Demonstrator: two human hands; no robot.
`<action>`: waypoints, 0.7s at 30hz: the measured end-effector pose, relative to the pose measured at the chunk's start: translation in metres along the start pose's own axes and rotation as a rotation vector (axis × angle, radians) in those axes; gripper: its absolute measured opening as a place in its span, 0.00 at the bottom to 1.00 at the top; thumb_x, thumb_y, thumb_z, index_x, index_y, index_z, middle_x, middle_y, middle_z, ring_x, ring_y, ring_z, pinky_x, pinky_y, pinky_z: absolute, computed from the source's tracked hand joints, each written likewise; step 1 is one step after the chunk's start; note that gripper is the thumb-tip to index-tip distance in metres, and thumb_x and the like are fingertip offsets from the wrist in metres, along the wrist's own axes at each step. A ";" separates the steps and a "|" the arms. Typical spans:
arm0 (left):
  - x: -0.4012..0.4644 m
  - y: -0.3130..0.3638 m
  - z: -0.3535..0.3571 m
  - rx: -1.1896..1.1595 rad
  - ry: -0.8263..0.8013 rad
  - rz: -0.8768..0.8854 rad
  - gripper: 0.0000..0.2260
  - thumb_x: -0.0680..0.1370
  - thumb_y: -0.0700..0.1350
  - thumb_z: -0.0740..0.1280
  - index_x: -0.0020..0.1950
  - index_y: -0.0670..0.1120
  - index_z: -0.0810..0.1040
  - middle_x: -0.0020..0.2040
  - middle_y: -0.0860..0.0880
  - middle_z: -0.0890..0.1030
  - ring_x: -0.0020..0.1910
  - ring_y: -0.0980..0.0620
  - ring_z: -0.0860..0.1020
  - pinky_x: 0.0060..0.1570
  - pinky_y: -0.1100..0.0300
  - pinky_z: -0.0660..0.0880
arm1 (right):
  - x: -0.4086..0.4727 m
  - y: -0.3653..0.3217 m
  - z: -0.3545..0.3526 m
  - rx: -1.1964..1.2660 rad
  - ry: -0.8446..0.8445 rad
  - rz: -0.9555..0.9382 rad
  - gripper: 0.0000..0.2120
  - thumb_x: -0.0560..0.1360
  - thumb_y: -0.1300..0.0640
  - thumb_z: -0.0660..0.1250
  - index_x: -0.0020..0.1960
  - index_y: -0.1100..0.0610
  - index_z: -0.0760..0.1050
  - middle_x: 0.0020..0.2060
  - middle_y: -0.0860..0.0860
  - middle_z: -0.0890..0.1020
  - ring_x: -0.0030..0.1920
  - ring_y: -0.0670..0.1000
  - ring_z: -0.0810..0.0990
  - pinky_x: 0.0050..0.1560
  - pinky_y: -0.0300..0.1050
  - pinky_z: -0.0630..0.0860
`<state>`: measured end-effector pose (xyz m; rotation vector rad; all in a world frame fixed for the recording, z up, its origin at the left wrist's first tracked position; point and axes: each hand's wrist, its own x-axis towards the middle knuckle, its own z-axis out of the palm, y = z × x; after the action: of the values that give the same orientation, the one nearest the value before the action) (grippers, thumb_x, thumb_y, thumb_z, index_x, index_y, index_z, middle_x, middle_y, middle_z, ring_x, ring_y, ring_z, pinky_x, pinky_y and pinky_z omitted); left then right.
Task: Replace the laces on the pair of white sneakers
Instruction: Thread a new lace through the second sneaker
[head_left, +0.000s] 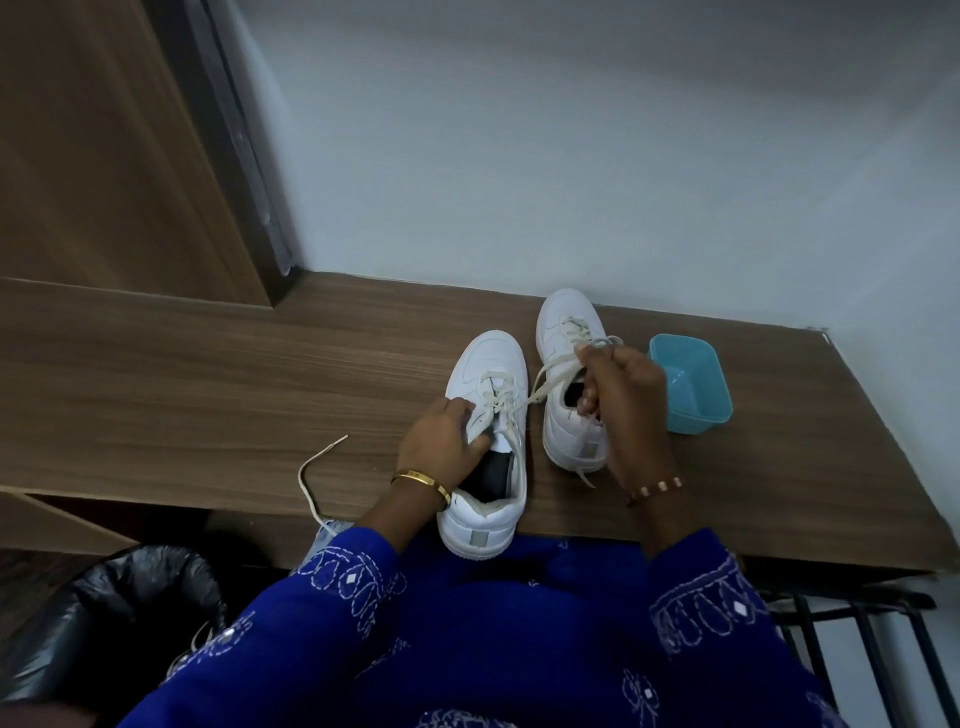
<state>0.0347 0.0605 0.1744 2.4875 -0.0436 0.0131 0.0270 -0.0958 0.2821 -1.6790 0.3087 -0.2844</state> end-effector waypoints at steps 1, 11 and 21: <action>0.000 0.000 -0.001 -0.002 -0.003 0.001 0.18 0.74 0.49 0.66 0.62 0.44 0.72 0.59 0.45 0.75 0.56 0.46 0.74 0.46 0.60 0.67 | 0.001 -0.011 -0.002 0.039 -0.012 0.005 0.17 0.74 0.58 0.67 0.28 0.59 0.69 0.21 0.52 0.68 0.22 0.48 0.66 0.26 0.40 0.66; 0.004 0.022 -0.029 -0.261 0.095 0.037 0.12 0.74 0.50 0.66 0.51 0.43 0.79 0.51 0.46 0.80 0.51 0.47 0.77 0.48 0.58 0.72 | 0.005 -0.065 0.008 0.409 -0.275 0.042 0.10 0.79 0.60 0.59 0.44 0.59 0.78 0.20 0.47 0.68 0.22 0.45 0.64 0.25 0.37 0.66; -0.012 0.073 -0.033 -0.625 -0.067 0.446 0.13 0.79 0.47 0.59 0.45 0.42 0.80 0.39 0.50 0.79 0.40 0.60 0.75 0.42 0.69 0.69 | 0.010 -0.066 0.013 0.622 -0.228 0.064 0.11 0.80 0.64 0.55 0.47 0.59 0.76 0.21 0.47 0.69 0.23 0.44 0.66 0.26 0.37 0.67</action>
<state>0.0199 0.0233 0.2444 1.8104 -0.5443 0.0898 0.0434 -0.0797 0.3463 -1.0716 0.0856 -0.1193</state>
